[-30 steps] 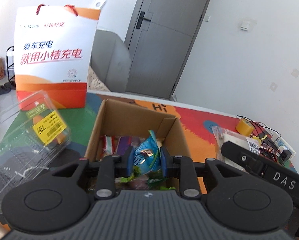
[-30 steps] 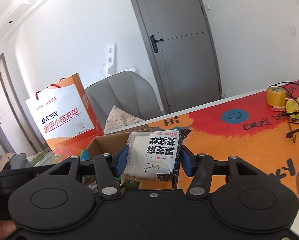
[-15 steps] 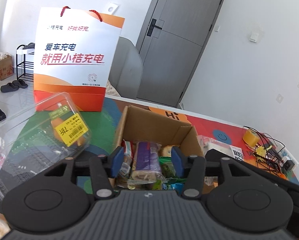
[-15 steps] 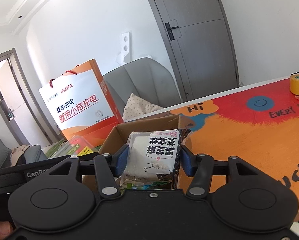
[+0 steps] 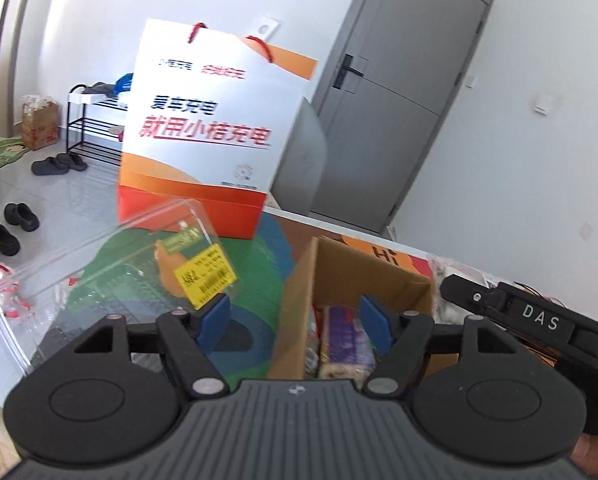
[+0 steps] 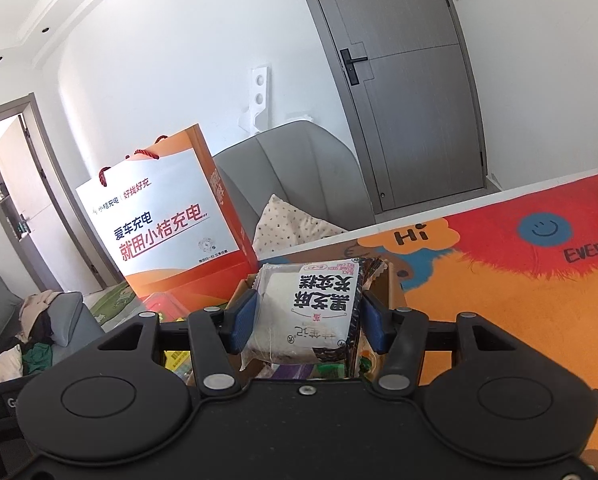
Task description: Organize snacks
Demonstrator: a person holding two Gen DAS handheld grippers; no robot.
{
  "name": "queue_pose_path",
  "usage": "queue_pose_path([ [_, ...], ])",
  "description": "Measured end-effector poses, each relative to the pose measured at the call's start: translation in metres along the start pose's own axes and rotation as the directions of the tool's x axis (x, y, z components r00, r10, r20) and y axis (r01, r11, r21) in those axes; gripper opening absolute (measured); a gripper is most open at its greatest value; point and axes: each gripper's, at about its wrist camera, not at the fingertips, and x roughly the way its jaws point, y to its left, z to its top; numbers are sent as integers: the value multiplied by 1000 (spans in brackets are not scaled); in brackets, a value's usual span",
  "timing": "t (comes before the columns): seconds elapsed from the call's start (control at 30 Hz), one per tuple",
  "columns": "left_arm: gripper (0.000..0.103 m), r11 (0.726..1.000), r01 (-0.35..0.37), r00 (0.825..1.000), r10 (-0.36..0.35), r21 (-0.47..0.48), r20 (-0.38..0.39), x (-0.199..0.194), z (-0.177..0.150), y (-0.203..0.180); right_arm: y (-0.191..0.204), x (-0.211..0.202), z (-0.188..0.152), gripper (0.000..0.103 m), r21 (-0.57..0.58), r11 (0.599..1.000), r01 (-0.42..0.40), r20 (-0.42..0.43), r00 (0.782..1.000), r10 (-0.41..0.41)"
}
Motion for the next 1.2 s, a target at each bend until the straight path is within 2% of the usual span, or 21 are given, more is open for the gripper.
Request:
queue_pose_path([
  [0.1, 73, 1000, -14, 1000, 14, -8, -2, 6, 2, 5, 1, 7, 1, 55, -2, 1000, -9, -10, 1000, 9],
  [0.2, 73, 1000, -20, 1000, 20, -17, -13, 12, 3, 8, -2, 12, 0, 65, 11, 999, -36, -28, 999, 36],
  [0.23, 73, 1000, -19, 1000, 19, -17, -16, 14, 3, 8, -2, 12, -1, 69, 17, 999, -32, -27, 999, 32],
  [0.4, 77, 1000, -7, 1000, 7, -15, -23, 15, 1, 6, -10, 2, -3, 72, 42, 999, -11, -21, 1000, 12],
  [0.47, 78, 1000, -1, 1000, 1, -10, -23, 14, 0, 3, -13, -5, -5, 76, 44, 999, -6, -17, 1000, 7],
  [0.83, 88, 998, 33, 998, -30, 53, -51, 11, -12, -23, -33, -37, -18, 86, 73, 997, 16, -16, 1000, -15],
  [1.2, 96, 989, 54, 994, -42, 134, -97, 7, -32, -51, -64, -68, -30, 95, 121, 990, 76, -10, 997, -75],
])
